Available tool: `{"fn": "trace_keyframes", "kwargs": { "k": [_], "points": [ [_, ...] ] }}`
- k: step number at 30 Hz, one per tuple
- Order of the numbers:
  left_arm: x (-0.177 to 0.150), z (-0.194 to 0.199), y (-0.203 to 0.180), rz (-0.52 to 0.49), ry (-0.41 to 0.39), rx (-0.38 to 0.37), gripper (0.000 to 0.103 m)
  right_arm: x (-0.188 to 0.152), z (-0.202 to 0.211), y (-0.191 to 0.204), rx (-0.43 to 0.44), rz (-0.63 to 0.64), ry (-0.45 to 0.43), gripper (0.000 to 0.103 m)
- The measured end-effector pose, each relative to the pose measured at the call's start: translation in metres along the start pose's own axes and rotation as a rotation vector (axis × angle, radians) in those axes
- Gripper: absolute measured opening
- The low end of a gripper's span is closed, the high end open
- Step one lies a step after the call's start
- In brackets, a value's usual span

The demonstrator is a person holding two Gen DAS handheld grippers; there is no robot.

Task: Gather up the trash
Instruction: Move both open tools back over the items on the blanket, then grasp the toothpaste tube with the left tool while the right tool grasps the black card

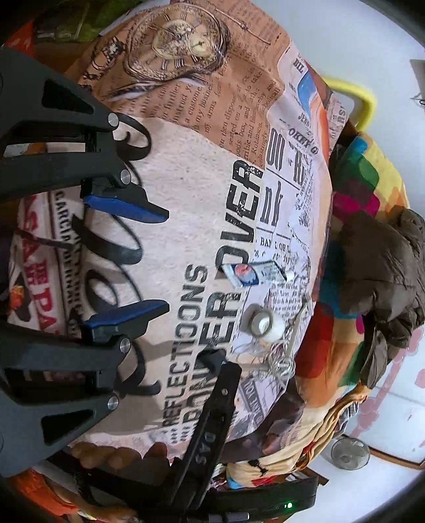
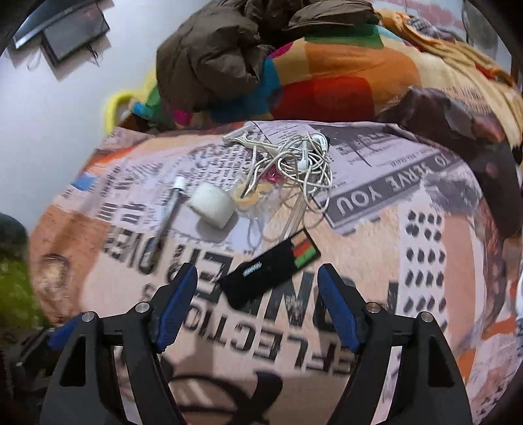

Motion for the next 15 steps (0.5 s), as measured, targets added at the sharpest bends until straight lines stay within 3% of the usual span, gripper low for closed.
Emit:
{"fn": "trace_keyframes", "kwargs": {
  "k": [6, 15],
  "points": [
    [0.011, -0.023, 0.004, -0.032, 0.009, -0.001, 0.048, -0.007, -0.013, -0.006, -0.187, 0.107, -0.034, 0.073],
    [0.041, -0.056, -0.011, -0.068, -0.015, 0.003, 0.048, -0.009, -0.003, -0.04, -0.102, 0.07, -0.02, 0.073]
  ]
}}
Point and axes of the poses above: each gripper's, at about its wrist camera, not at the fingertips, and z roughly against the way its jaws point, y to its left, x to its top, the point moved 9 cm from there along -z, roughly the way its jaws point, and after that the axes turned 5 degrees about -x, right-handed, at the moved point
